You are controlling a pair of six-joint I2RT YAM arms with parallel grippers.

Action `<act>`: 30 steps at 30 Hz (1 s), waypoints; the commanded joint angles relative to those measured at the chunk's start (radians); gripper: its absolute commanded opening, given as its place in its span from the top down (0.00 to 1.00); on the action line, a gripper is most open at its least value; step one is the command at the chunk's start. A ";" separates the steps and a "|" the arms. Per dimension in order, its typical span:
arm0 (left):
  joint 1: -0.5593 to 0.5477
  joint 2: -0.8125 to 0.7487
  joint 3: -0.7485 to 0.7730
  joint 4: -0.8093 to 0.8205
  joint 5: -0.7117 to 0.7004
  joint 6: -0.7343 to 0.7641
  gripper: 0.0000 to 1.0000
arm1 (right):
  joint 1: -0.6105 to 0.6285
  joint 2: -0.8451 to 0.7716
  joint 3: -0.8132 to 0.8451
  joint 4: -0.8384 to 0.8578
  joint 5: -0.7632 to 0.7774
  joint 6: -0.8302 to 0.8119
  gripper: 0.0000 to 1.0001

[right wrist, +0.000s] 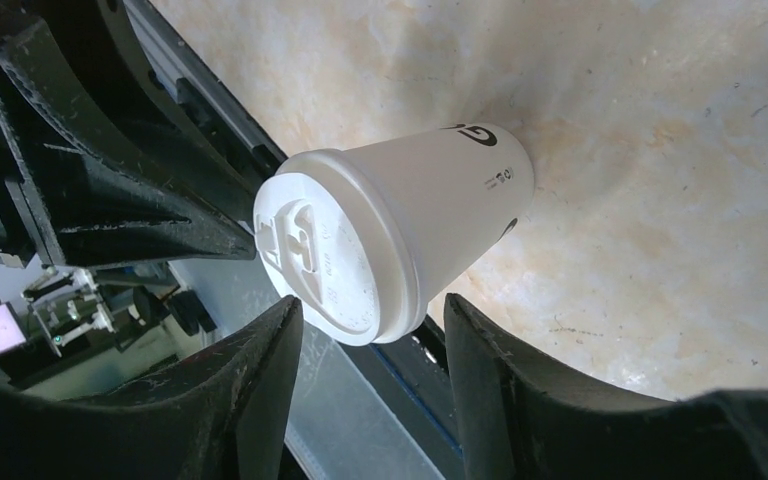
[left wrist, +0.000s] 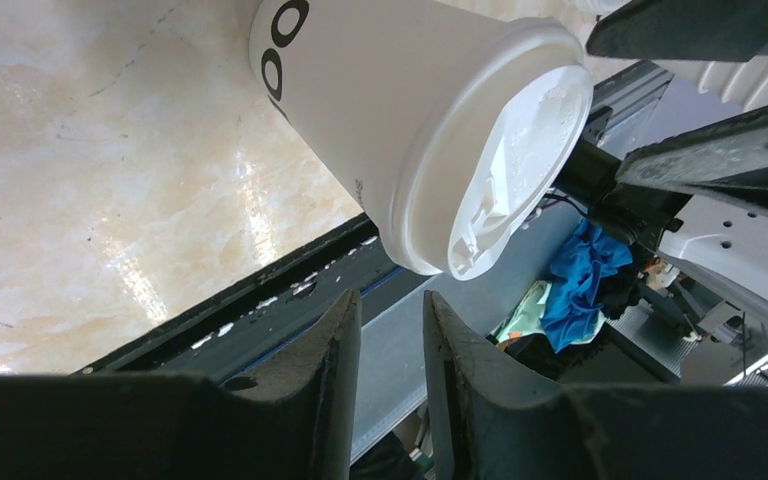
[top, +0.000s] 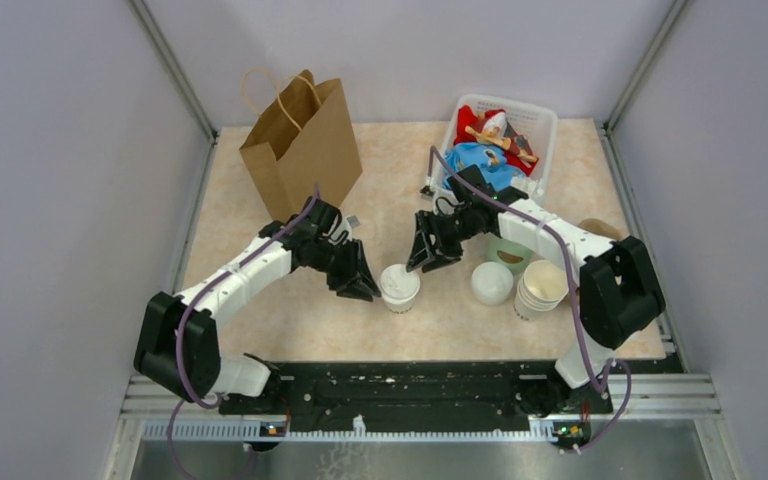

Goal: Pack the takeout coffee

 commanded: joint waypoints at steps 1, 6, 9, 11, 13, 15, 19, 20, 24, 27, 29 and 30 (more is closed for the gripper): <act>0.014 0.000 -0.013 0.075 0.014 -0.025 0.65 | 0.020 0.004 0.010 0.027 -0.015 -0.022 0.47; 0.026 0.019 -0.017 0.101 0.035 -0.024 0.63 | 0.022 -0.002 -0.020 0.060 -0.013 0.004 0.48; 0.027 0.041 -0.012 0.089 0.035 -0.009 0.64 | 0.024 -0.002 -0.029 0.071 -0.010 0.015 0.50; 0.027 0.053 -0.011 0.089 0.034 -0.002 0.65 | 0.026 -0.001 -0.036 0.080 -0.007 0.025 0.50; 0.027 0.067 -0.009 0.087 0.027 0.009 0.65 | 0.025 -0.001 -0.045 0.091 -0.004 0.036 0.52; 0.027 0.081 -0.011 0.084 0.022 0.017 0.66 | 0.026 -0.001 -0.060 0.106 0.002 0.054 0.53; 0.027 0.099 -0.015 0.058 -0.020 0.044 0.68 | 0.025 -0.009 -0.101 0.128 0.036 0.094 0.55; 0.028 0.101 -0.015 0.041 -0.042 0.057 0.68 | 0.025 -0.014 -0.119 0.138 0.045 0.108 0.55; 0.025 0.108 -0.046 0.004 -0.128 0.118 0.70 | 0.019 -0.044 -0.219 0.229 0.051 0.180 0.55; 0.025 0.112 -0.094 0.015 -0.148 0.137 0.70 | 0.020 -0.051 -0.264 0.274 0.052 0.216 0.55; 0.024 0.116 -0.107 0.034 -0.145 0.140 0.70 | 0.018 -0.054 -0.280 0.289 0.057 0.228 0.55; 0.025 0.123 -0.094 0.032 -0.149 0.146 0.70 | 0.018 -0.052 -0.280 0.289 0.058 0.230 0.55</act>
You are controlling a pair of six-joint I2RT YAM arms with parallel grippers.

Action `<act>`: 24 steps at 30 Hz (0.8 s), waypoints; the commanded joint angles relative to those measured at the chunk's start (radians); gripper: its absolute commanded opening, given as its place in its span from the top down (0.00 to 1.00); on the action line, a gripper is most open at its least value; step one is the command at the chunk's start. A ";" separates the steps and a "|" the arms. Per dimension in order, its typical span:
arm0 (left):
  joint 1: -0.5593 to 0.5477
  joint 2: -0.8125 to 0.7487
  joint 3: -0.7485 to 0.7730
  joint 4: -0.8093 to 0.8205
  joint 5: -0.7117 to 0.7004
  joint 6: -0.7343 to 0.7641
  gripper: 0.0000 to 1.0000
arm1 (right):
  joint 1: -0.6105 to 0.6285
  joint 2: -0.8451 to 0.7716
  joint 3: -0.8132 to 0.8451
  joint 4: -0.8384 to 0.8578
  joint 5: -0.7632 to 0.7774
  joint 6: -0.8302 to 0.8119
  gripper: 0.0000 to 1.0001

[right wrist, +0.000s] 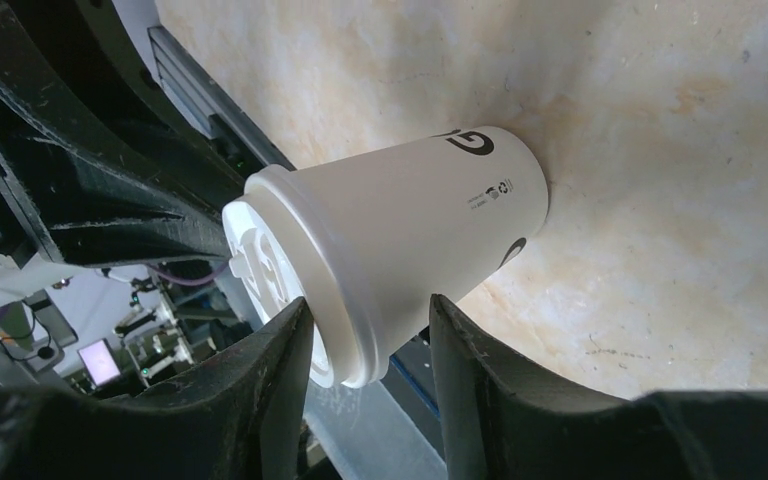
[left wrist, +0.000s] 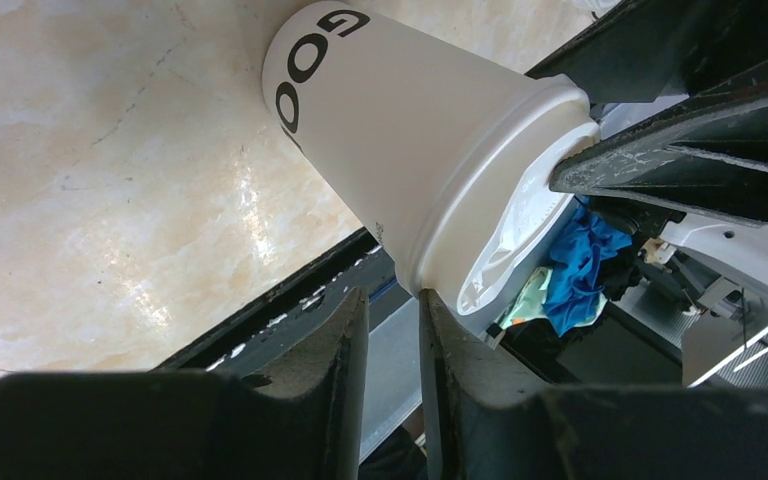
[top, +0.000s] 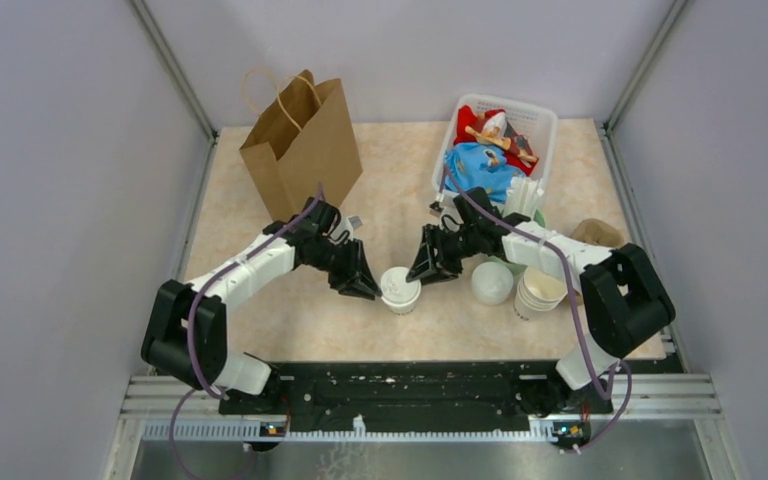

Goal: Pack the takeout coffee

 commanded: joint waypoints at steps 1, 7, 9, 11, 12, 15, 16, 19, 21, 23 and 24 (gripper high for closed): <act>-0.004 0.063 -0.050 -0.055 -0.210 0.093 0.70 | 0.006 0.001 -0.039 0.017 0.070 0.022 0.55; -0.003 0.065 0.110 -0.106 -0.228 0.130 0.65 | 0.006 -0.035 0.048 -0.061 0.055 0.012 0.54; -0.003 0.072 0.155 -0.104 -0.227 0.133 0.62 | 0.006 -0.051 0.047 -0.061 0.041 0.028 0.53; -0.004 0.094 0.197 -0.103 -0.225 0.144 0.59 | 0.007 -0.070 0.044 -0.061 0.030 0.040 0.50; -0.003 0.106 0.216 -0.105 -0.224 0.151 0.58 | 0.007 -0.077 0.046 -0.068 0.026 0.041 0.48; -0.003 0.113 0.252 -0.119 -0.232 0.166 0.54 | 0.002 -0.100 0.071 -0.123 0.034 0.018 0.44; -0.003 0.108 0.259 -0.124 -0.234 0.170 0.53 | -0.007 -0.107 0.082 -0.151 0.041 0.003 0.43; -0.003 0.095 0.260 -0.139 -0.224 0.173 0.52 | -0.056 -0.133 0.096 -0.185 0.049 -0.019 0.43; -0.002 0.089 0.240 -0.131 -0.206 0.168 0.52 | -0.076 -0.139 0.103 -0.197 0.053 -0.033 0.42; -0.004 0.081 0.221 -0.120 -0.190 0.157 0.52 | -0.081 -0.119 0.108 -0.209 0.053 -0.050 0.43; -0.003 0.078 0.213 -0.113 -0.182 0.150 0.52 | -0.082 -0.103 0.113 -0.224 0.057 -0.065 0.45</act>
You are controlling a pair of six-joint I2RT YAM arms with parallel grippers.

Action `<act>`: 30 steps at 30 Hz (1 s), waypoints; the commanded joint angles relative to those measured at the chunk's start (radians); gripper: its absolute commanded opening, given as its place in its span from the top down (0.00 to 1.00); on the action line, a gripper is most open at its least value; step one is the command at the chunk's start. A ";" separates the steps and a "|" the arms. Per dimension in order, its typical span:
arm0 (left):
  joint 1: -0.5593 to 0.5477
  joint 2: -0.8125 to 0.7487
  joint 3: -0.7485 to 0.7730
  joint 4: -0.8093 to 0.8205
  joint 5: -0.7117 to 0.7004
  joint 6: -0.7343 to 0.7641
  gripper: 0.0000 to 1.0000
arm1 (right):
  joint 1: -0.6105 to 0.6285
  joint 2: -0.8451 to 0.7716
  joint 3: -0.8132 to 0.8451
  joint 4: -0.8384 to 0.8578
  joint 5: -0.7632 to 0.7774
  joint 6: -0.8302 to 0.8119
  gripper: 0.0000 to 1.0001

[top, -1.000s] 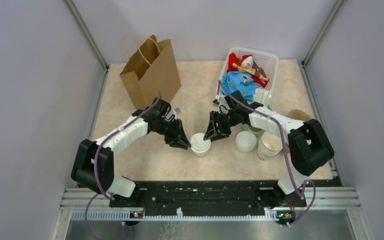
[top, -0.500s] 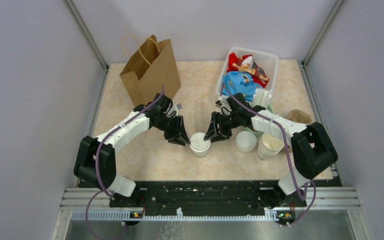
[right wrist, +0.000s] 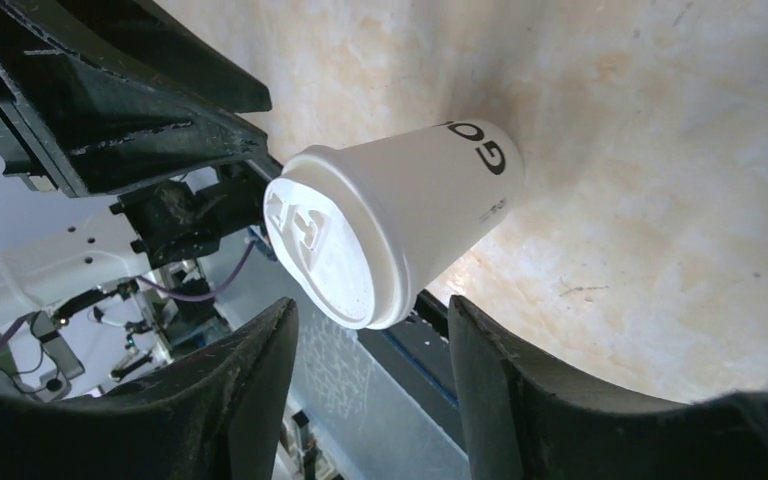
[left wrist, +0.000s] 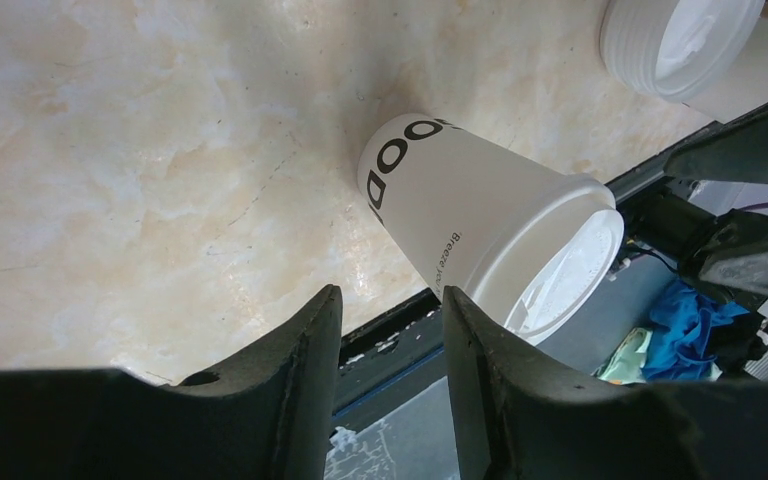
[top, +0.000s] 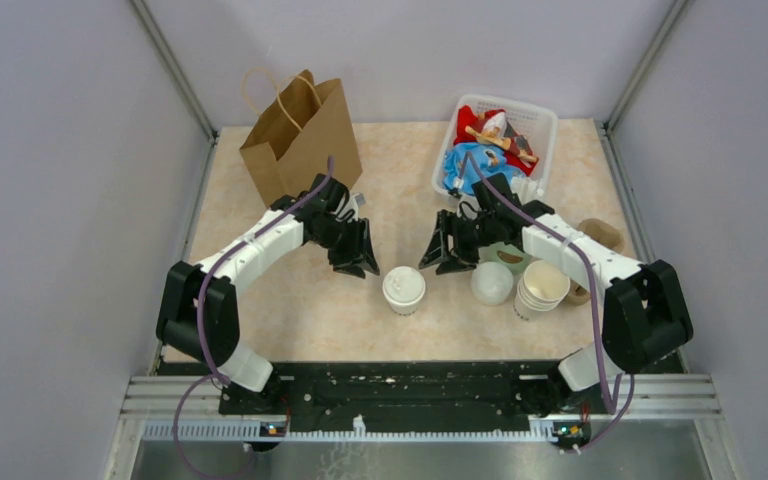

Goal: Pack the takeout coffee

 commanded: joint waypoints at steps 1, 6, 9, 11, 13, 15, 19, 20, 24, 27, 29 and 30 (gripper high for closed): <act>0.000 -0.038 -0.022 0.017 0.033 0.000 0.52 | -0.012 0.015 0.055 -0.057 0.021 -0.063 0.49; -0.001 -0.053 -0.043 0.027 0.072 -0.021 0.51 | -0.013 0.034 0.087 -0.094 0.068 -0.088 0.63; -0.003 -0.061 -0.070 0.045 0.101 -0.039 0.51 | -0.005 0.051 0.081 -0.101 0.046 -0.097 0.67; -0.004 -0.059 -0.084 0.056 0.112 -0.048 0.51 | 0.005 0.055 0.078 -0.103 0.050 -0.101 0.67; -0.007 -0.064 -0.093 0.059 0.113 -0.056 0.50 | 0.011 0.055 0.072 -0.096 0.043 -0.099 0.67; -0.009 -0.078 -0.100 0.060 0.111 -0.064 0.48 | 0.020 0.056 0.064 -0.087 0.039 -0.093 0.67; -0.010 -0.092 -0.101 0.056 0.106 -0.068 0.47 | 0.031 0.056 0.048 -0.066 0.038 -0.080 0.67; -0.011 -0.092 -0.102 0.058 0.109 -0.068 0.48 | 0.033 0.056 0.045 -0.061 0.037 -0.079 0.67; -0.016 -0.085 -0.104 0.059 0.106 -0.069 0.49 | 0.036 0.066 0.042 -0.058 0.040 -0.082 0.68; -0.017 -0.091 -0.103 0.061 0.104 -0.071 0.47 | 0.038 0.066 0.037 -0.052 0.043 -0.081 0.68; -0.017 -0.093 -0.100 0.054 0.100 -0.072 0.47 | 0.039 0.068 0.031 -0.048 0.043 -0.079 0.69; -0.017 -0.096 -0.099 0.052 0.098 -0.074 0.47 | 0.041 0.067 0.028 -0.045 0.043 -0.078 0.69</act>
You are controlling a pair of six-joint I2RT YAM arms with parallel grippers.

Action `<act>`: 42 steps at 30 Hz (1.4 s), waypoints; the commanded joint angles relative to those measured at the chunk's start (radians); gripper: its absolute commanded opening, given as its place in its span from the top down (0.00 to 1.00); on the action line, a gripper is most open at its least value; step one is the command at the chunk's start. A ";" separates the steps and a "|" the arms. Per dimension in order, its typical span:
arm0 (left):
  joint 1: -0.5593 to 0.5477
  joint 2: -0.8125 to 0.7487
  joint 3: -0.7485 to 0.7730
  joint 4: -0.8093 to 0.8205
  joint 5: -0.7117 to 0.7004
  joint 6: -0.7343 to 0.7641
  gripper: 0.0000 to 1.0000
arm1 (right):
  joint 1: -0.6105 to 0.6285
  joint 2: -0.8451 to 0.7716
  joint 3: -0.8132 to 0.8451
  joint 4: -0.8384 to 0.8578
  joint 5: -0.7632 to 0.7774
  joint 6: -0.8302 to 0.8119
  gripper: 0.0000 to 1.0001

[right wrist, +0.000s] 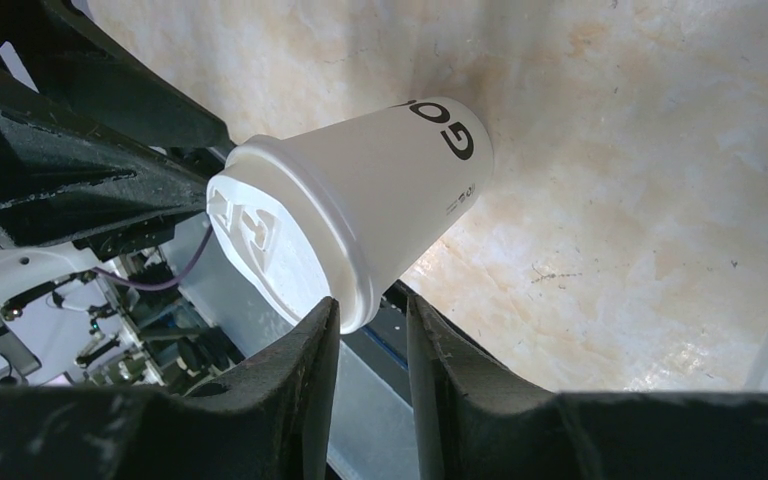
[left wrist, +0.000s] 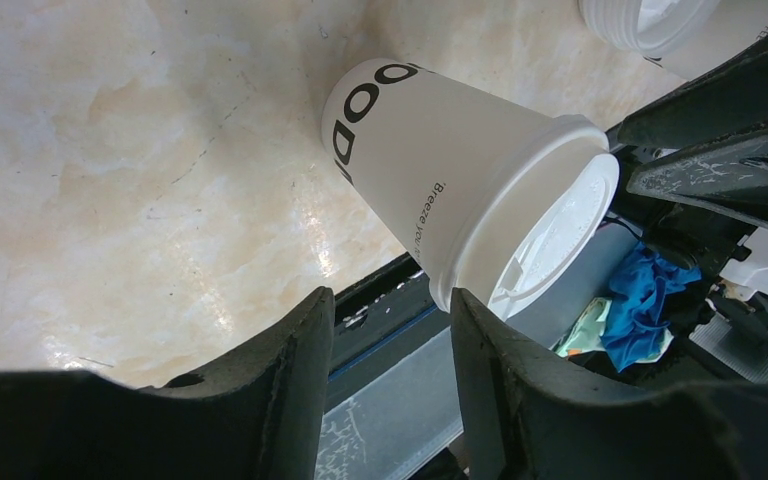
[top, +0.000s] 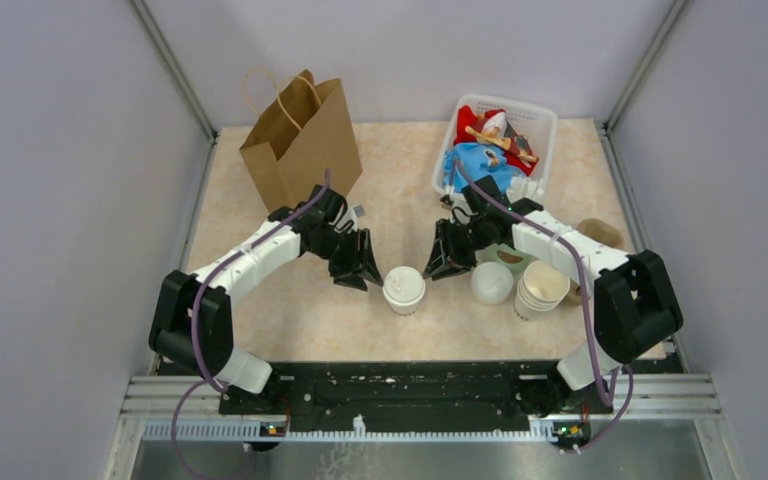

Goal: Pack the takeout coffee

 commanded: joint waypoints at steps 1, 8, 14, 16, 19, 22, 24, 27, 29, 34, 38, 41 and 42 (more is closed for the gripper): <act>-0.005 -0.041 -0.001 0.017 0.008 -0.008 0.46 | 0.016 0.006 -0.013 0.036 0.000 -0.001 0.70; -0.013 -0.025 -0.001 0.023 0.025 -0.007 0.46 | 0.025 0.010 -0.030 0.053 0.000 0.009 0.71; -0.037 0.015 0.000 0.030 0.017 -0.002 0.50 | 0.042 0.023 -0.036 0.072 0.002 0.021 0.71; -0.046 0.030 -0.007 0.031 0.005 0.001 0.51 | 0.046 0.025 -0.044 0.078 0.019 0.026 0.71; -0.053 0.043 -0.040 0.030 -0.023 0.008 0.54 | 0.047 0.020 -0.078 0.086 0.085 0.031 0.73; -0.055 0.038 -0.083 0.027 -0.053 0.022 0.55 | 0.048 0.018 -0.130 0.094 0.150 0.029 0.74; -0.055 0.031 -0.088 0.014 -0.067 0.034 0.56 | 0.048 0.014 -0.145 0.081 0.166 0.015 0.74; -0.055 0.008 -0.026 -0.026 -0.088 0.047 0.53 | 0.049 -0.014 -0.085 0.024 0.160 -0.005 0.73; -0.055 0.000 0.037 -0.042 -0.090 0.049 0.50 | 0.049 -0.034 -0.026 -0.010 0.152 -0.011 0.71; -0.055 -0.018 0.121 -0.063 -0.101 0.044 0.42 | 0.051 -0.052 0.097 -0.109 0.147 -0.024 0.64; -0.055 -0.077 0.139 -0.100 -0.152 0.057 0.34 | 0.067 -0.072 0.182 -0.181 0.198 -0.054 0.45; -0.053 -0.128 0.154 -0.148 -0.230 0.072 0.25 | 0.136 -0.045 0.254 -0.262 0.305 -0.119 0.24; -0.053 -0.148 0.160 -0.167 -0.257 0.073 0.23 | 0.163 -0.027 0.283 -0.290 0.337 -0.135 0.19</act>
